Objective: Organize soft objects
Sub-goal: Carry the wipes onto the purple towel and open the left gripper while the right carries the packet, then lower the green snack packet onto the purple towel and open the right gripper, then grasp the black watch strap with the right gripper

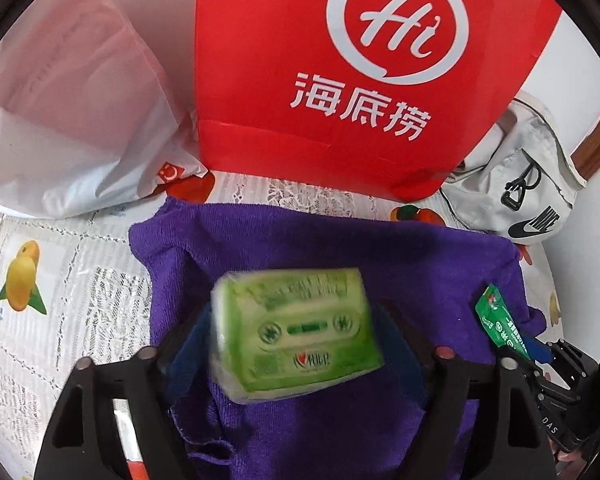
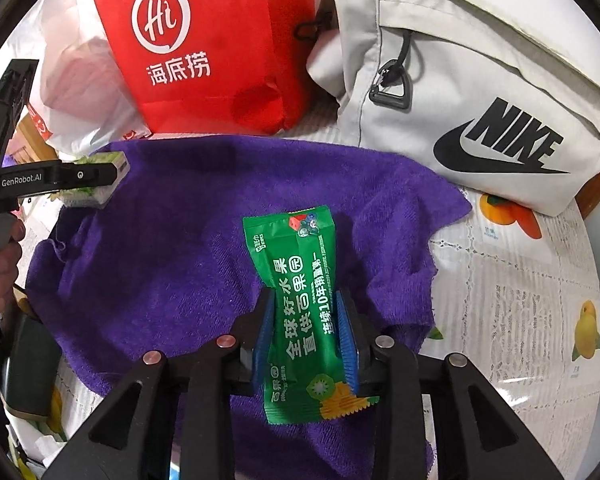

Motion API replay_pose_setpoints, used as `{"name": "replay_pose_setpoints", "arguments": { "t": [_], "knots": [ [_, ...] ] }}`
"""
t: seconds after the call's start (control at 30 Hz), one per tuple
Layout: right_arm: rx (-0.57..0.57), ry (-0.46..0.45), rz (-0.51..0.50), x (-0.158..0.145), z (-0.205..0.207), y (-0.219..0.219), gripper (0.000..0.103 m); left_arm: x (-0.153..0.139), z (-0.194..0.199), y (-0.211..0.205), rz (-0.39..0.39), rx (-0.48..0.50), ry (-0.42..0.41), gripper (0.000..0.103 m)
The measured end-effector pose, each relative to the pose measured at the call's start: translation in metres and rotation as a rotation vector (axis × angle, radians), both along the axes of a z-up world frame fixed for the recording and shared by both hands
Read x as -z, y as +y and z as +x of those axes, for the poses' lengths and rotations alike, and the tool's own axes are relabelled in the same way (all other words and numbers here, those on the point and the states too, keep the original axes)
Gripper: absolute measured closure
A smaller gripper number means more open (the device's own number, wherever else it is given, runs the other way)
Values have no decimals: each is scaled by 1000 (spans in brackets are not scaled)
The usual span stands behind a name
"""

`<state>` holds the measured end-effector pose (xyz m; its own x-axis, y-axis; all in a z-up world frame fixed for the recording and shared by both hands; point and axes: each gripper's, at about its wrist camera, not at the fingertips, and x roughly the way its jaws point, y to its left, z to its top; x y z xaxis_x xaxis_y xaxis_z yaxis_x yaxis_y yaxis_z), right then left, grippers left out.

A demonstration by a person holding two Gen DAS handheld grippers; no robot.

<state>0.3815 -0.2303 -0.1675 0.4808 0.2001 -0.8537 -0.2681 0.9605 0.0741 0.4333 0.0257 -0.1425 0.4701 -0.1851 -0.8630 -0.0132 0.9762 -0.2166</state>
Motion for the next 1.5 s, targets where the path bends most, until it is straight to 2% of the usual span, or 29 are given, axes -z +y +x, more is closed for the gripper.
{"name": "replay_pose_setpoints", "arguments": {
  "t": [0.07,0.1,0.13,0.23,0.37,0.5,0.97,1.23,1.37,1.5],
  "knots": [
    [-4,-7,1,0,0,0,58,0,-1,1,-1,3,-2,12],
    [-2,-12,0,-2,-1,-1,49,-2,-2,1,-7,1,-6,12],
    [-1,-21,4,-3,-2,-1,46,-3,-3,1,-11,0,-8,12],
    [10,-38,26,-12,-9,-4,46,-8,-10,5,-7,-11,-12,12],
    [25,-68,50,-27,-22,-7,46,-20,-27,8,38,-20,-38,12],
    [20,-95,54,-41,-46,-4,46,-35,-55,17,14,-34,-63,12],
    [-42,-115,112,-69,-179,27,44,-63,-177,40,2,-45,-122,13],
    [-77,-112,136,-64,-253,35,45,-62,-242,50,12,-61,-139,12],
    [-76,-102,144,-52,-278,36,47,-58,-267,55,8,-75,-145,12],
    [-76,-47,172,-26,-286,38,61,-51,-284,57,1,-78,-156,12]
  ]
}}
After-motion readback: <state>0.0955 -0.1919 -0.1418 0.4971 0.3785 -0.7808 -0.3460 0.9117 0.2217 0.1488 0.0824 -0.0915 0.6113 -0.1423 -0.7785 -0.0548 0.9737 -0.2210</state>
